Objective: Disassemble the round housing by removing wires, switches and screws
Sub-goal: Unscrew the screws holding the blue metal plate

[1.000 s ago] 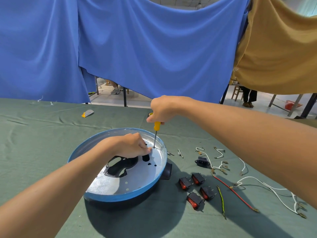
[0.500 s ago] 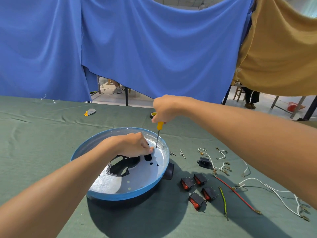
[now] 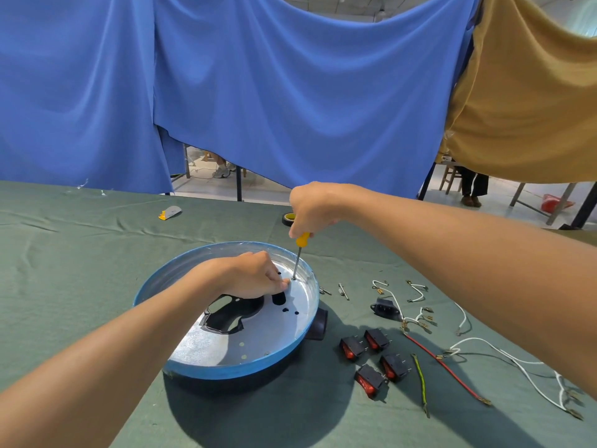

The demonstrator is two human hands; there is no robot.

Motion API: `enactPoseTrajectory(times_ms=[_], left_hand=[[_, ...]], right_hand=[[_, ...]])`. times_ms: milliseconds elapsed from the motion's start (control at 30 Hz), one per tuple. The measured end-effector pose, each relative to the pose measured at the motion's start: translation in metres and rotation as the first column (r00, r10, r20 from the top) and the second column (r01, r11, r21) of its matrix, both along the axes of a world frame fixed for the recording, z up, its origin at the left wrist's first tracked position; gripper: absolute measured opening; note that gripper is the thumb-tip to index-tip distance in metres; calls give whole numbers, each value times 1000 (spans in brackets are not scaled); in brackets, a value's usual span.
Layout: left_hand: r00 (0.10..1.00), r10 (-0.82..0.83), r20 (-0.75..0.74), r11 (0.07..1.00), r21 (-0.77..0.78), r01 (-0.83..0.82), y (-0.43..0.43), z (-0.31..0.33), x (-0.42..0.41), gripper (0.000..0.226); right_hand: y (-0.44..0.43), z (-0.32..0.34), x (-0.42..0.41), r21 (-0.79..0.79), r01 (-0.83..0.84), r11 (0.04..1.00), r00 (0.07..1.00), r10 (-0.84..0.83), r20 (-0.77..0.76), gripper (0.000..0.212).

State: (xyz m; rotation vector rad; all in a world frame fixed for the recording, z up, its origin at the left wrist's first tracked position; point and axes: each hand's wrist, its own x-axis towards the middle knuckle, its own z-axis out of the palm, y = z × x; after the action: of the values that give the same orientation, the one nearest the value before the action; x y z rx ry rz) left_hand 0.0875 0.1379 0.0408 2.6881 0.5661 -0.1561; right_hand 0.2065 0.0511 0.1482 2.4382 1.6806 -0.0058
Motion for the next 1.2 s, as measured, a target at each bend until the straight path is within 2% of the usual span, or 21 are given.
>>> enactPoseTrajectory(times_ms=[67, 167, 233, 300, 367, 433, 533, 633, 700, 733, 833, 867, 900, 1033, 1133, 1200], left_hand=[[1000, -9, 4, 1000, 10, 9, -1, 0, 0, 53], [1000, -17, 24, 1000, 18, 17, -3, 2, -1, 52], [999, -26, 29, 1000, 12, 25, -4, 3, -1, 53], [999, -31, 29, 1000, 6, 30, -5, 4, -2, 53], [999, -30, 22, 1000, 11, 30, -5, 4, -2, 52], [1000, -18, 16, 1000, 11, 18, -5, 3, -1, 50], [1000, -14, 23, 1000, 0, 14, -5, 3, 0, 52], [1000, -18, 20, 1000, 0, 18, -4, 3, -1, 52], [1000, -15, 22, 1000, 2, 15, -4, 3, -1, 50], [1000, -16, 23, 1000, 3, 16, -4, 3, -1, 51], [999, -20, 32, 1000, 5, 20, -6, 3, -1, 53], [999, -22, 32, 1000, 9, 22, -6, 3, -1, 53], [999, -21, 29, 1000, 13, 21, -6, 4, -1, 53], [1000, -6, 27, 1000, 9, 6, -5, 2, 0, 55], [999, -13, 33, 1000, 14, 12, -4, 1, 0, 55], [999, -16, 33, 1000, 20, 15, -4, 1, 0, 52]], right_hand=[[-1, 0, 0, 27, -38, 999, 999, 38, -22, 24], [-1, 2, 0, 22, -69, 997, 986, 72, -148, 9], [0, 1, -1, -3, -52, 999, 984, 51, -170, 19], [0, 1, -2, -9, -19, 1000, 992, 17, -128, 45], [1, 2, -2, -29, 12, 1000, 998, -13, -64, 51], [3, 2, -2, -48, 23, 999, 999, -25, -34, 40], [3, 1, 0, 9, 12, 1000, 999, -12, -38, 25], [1, 2, 1, 44, -36, 998, 988, 43, -147, 10], [0, 0, 1, 33, -47, 998, 975, 53, -214, 9], [0, 0, 0, 22, -41, 999, 976, 45, -215, 10], [-2, 1, -1, 38, 0, 999, 993, 4, -119, 47], [-2, 1, -2, 47, 15, 999, 996, -11, -86, 53], [-2, 0, -2, 51, 19, 999, 998, -16, -60, 53], [-2, -3, -5, 70, -14, 997, 1000, 14, -5, 26], [-5, 4, -7, 56, -87, 995, 989, 93, -111, 3], [-6, 4, -6, 42, -97, 994, 983, 102, -153, 5]])
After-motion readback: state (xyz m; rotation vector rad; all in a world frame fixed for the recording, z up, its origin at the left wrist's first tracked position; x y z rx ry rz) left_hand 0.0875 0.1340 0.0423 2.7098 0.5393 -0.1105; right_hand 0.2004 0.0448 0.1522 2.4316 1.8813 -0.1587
